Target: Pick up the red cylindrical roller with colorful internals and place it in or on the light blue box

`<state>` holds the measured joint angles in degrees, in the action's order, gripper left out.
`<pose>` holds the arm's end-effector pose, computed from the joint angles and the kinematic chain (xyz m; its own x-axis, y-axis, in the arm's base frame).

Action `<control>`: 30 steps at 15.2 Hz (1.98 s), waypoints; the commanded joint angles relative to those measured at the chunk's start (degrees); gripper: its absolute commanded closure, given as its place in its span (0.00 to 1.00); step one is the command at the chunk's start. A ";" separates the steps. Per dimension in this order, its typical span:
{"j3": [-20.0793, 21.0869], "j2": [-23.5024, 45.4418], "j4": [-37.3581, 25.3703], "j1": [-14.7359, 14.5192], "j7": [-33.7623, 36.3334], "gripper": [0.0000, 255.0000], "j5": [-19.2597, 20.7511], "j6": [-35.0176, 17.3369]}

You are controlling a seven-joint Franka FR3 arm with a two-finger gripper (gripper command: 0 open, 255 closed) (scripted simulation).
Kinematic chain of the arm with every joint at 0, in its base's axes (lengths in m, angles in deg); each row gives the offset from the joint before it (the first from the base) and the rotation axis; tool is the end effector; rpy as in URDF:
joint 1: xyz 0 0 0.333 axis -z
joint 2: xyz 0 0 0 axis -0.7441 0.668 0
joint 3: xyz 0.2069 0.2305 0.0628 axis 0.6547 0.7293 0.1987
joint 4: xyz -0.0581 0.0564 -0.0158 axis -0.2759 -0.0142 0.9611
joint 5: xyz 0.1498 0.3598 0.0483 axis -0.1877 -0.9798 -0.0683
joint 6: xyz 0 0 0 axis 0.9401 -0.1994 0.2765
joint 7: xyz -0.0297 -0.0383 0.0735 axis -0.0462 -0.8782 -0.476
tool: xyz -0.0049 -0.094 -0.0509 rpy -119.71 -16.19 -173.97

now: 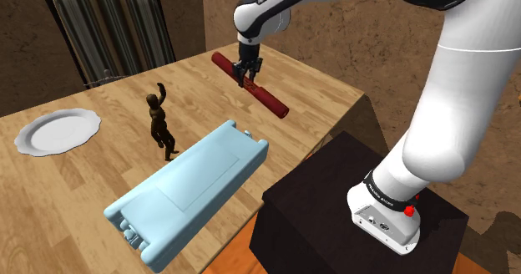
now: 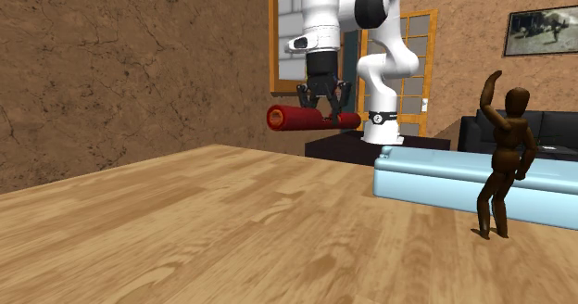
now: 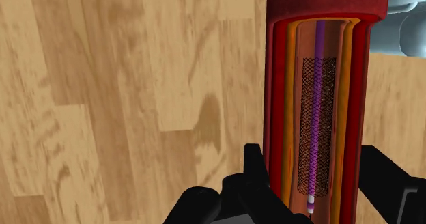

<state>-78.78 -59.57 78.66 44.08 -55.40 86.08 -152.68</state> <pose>0.6123 0.0442 0.3153 0.9967 0.0714 -0.0380 0.0696 -0.9965 -0.0470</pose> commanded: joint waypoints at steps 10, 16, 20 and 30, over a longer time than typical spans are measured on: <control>4.87 -8.03 11.76 -8.41 13.42 1.00 0.47 -4.43; 8.16 -10.02 14.69 -13.19 21.56 1.00 0.64 -5.77; 10.48 -10.39 15.32 -16.40 27.24 1.00 0.91 -6.31; 14.83 -7.67 13.75 -23.30 39.48 1.00 2.60 -7.91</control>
<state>-63.99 -67.70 92.24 20.97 -16.32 88.51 -159.91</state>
